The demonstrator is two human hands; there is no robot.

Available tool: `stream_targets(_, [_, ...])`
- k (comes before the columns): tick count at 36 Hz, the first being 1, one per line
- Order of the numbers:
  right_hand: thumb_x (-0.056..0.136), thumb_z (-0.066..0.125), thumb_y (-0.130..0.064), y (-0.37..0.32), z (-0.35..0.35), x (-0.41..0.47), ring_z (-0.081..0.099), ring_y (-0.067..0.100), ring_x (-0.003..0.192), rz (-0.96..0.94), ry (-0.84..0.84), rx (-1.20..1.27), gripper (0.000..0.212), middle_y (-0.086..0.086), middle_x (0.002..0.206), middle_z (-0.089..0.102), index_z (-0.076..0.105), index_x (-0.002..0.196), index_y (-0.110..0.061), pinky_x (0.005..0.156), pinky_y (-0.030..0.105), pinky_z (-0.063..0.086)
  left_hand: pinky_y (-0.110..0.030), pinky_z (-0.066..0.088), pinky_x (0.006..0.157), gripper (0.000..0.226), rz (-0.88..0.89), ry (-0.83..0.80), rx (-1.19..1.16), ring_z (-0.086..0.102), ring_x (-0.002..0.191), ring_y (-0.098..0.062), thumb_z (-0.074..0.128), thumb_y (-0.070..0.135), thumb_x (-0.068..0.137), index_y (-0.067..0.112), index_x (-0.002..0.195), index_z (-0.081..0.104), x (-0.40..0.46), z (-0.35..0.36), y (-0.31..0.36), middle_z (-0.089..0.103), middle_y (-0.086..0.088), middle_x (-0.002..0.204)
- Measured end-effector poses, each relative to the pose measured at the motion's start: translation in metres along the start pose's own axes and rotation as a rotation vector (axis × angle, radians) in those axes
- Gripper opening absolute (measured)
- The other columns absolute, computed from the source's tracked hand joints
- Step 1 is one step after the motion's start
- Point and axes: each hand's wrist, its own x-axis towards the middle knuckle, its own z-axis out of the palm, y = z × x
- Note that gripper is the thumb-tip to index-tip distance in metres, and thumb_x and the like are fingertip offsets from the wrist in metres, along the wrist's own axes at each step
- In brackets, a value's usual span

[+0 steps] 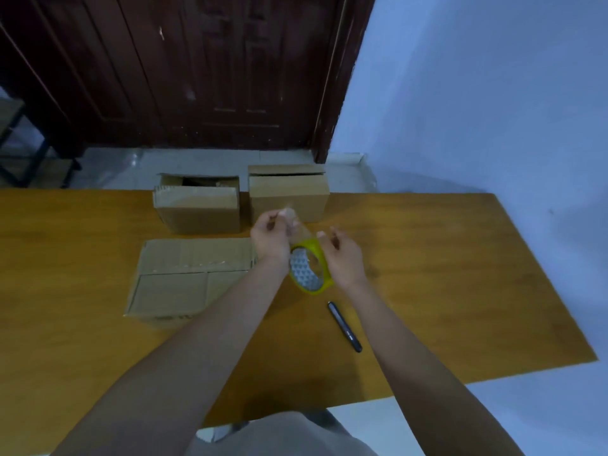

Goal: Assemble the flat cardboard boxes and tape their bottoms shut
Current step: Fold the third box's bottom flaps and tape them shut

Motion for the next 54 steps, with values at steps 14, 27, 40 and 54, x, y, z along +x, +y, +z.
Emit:
stream_targets(14, [0.090,0.062,-0.012,-0.082,0.017,-0.038,0.056,0.005,0.064,-0.273,-0.218,0.369,0.007,-0.004,0.071,0.059,0.064,0.088,-0.019,0.061,0.029,0.047,-0.030,0.047,0.056,0.017,-0.226,-0.039,-0.111,0.052,0.053,-0.022,0.062,-0.002,0.081,0.008,0.067,0.062,0.063,-0.046,0.068,0.059,-0.009,0.060])
stream_targets(27, [0.076,0.064,-0.054,-0.062,0.044,-0.066,0.049,0.022,0.057,0.175,-0.125,0.170,0.057,0.030,0.067,0.060,0.061,0.066,0.001,0.056,0.028,0.033,-0.026,0.053,0.048,0.016,-0.184,-0.275,0.200,0.055,0.046,-0.012,0.063,0.003,0.088,0.011,0.074,0.057,0.081,-0.051,0.059,0.059,-0.004,0.056])
stream_targets(40, [0.095,0.054,-0.019,-0.057,0.047,-0.097,0.052,0.013,0.062,0.195,-0.382,0.183,0.023,0.006,0.072,0.050,0.055,0.079,-0.002,0.060,0.026,0.042,-0.036,0.047,0.087,0.015,-0.089,-0.357,0.432,0.053,0.068,-0.014,0.066,0.023,0.088,0.009,0.093,0.069,0.101,-0.072,0.028,0.061,-0.002,0.075])
stream_targets(54, [0.094,0.055,-0.023,-0.040,0.061,-0.105,0.045,0.006,0.051,0.320,-0.283,0.188,0.027,-0.002,0.060,0.044,0.049,0.071,-0.012,0.054,0.022,0.033,-0.027,0.043,0.081,0.028,0.176,-0.508,0.819,0.058,0.100,-0.018,0.062,0.031,0.090,0.012,0.109,0.070,0.099,-0.074,0.007,0.068,-0.004,0.110])
